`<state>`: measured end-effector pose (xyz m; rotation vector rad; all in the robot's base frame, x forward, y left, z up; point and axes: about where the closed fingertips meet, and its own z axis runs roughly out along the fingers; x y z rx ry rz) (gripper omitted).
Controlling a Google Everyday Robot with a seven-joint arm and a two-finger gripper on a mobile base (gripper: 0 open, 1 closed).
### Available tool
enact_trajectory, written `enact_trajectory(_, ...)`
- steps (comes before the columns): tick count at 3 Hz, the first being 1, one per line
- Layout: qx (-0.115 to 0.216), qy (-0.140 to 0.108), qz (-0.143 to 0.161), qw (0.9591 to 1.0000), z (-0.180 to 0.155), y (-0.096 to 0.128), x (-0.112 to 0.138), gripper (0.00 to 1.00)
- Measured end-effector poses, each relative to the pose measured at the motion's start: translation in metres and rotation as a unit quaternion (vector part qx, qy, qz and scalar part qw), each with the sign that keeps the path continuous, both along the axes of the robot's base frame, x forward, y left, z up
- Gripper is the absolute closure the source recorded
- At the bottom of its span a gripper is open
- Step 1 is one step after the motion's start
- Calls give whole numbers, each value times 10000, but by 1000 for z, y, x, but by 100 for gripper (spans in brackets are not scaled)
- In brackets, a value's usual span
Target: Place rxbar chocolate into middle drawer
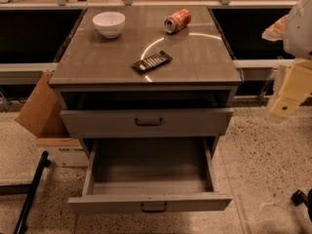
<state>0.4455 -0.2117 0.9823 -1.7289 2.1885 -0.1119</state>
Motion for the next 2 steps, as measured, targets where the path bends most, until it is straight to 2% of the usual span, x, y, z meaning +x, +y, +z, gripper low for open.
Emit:
enact_trajectory(1,209,-229,477,9984,6,18,32,0)
enact_trajectory(2,424,-243,1155,9921,2,45,71,0)
